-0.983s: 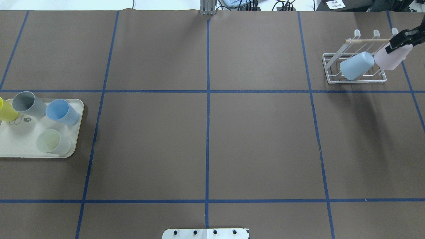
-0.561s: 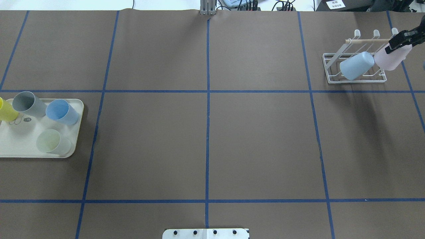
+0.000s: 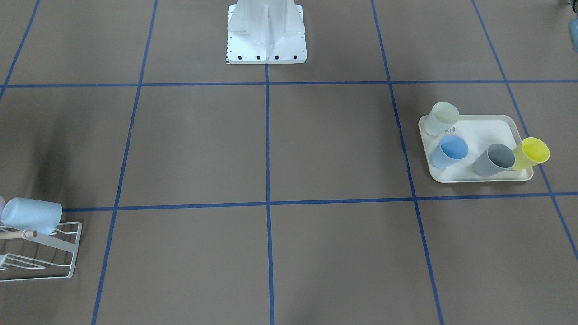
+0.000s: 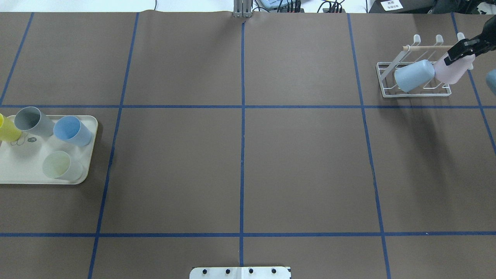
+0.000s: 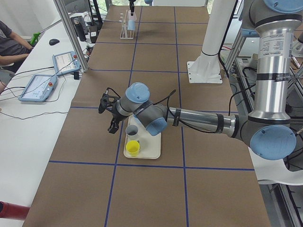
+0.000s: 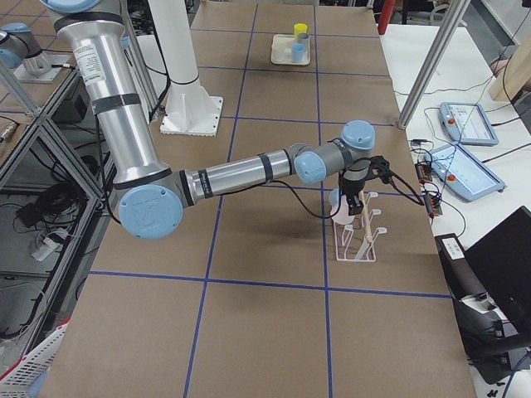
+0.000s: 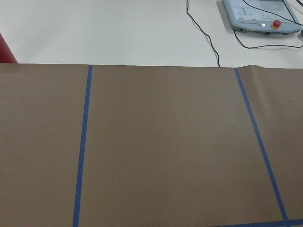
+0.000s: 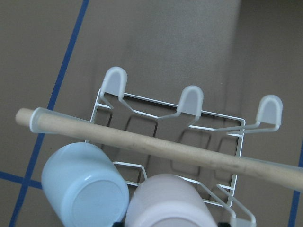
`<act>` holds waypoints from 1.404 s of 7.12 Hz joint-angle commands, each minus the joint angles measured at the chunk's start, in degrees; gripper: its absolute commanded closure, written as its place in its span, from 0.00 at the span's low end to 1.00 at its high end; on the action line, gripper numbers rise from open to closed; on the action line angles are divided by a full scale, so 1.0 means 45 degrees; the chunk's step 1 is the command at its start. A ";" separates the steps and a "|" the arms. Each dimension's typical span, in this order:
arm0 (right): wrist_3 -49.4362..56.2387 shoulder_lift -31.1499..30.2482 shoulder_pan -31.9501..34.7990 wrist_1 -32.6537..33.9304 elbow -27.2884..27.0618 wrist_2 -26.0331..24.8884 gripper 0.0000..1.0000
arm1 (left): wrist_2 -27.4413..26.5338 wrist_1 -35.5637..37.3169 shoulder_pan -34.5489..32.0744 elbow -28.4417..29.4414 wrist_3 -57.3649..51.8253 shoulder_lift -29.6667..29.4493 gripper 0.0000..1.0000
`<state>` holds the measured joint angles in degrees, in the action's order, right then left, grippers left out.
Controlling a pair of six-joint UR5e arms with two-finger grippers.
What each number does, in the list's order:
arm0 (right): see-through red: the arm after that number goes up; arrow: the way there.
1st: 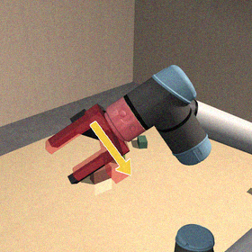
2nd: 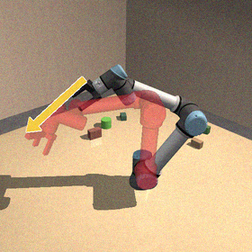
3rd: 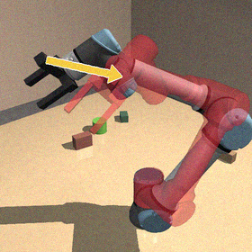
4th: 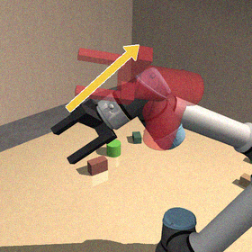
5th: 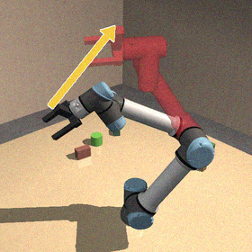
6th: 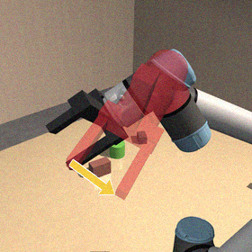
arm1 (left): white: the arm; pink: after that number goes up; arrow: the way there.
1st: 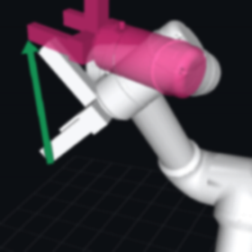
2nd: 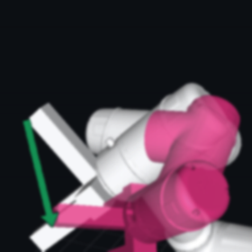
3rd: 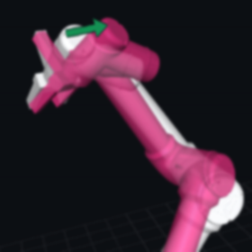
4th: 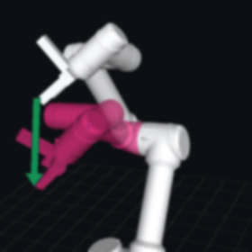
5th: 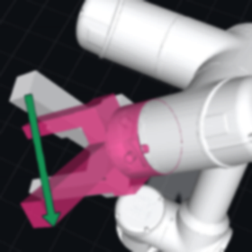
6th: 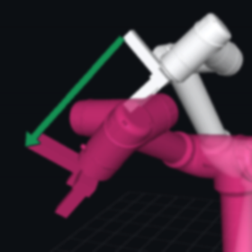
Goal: Transfer IKEA cup to right arm and place on rack
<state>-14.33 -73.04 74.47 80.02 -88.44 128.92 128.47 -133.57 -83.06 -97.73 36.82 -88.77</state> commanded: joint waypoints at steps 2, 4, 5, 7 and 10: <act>-0.0058 0.0214 -0.0103 0.0069 0.0006 -0.0037 0.02 | -0.0013 0.0034 0.0000 0.0020 0.0000 0.0019 0.00; -0.0214 0.0118 -0.0045 0.0069 -0.0460 0.0429 0.02 | -0.0110 0.0209 0.0039 0.0078 -0.0096 0.0292 0.00; -0.0254 -0.0076 -0.0006 0.0088 -0.0947 0.0664 0.02 | -0.0110 0.0345 0.0039 0.0175 -0.0252 0.0254 0.00; -0.0680 -0.0836 -0.0006 0.0069 -0.2272 0.0725 0.02 | -0.0110 0.0405 0.0117 0.0681 -0.1052 0.0390 0.00; -0.1309 -0.2067 -0.0006 -0.0067 -0.3742 0.0958 0.02 | 0.1170 0.3211 0.0545 -0.0367 -0.0840 0.0390 0.00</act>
<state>-19.63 -79.95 74.44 80.05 -102.87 132.58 130.27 -123.80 -81.63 -97.10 32.74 -87.31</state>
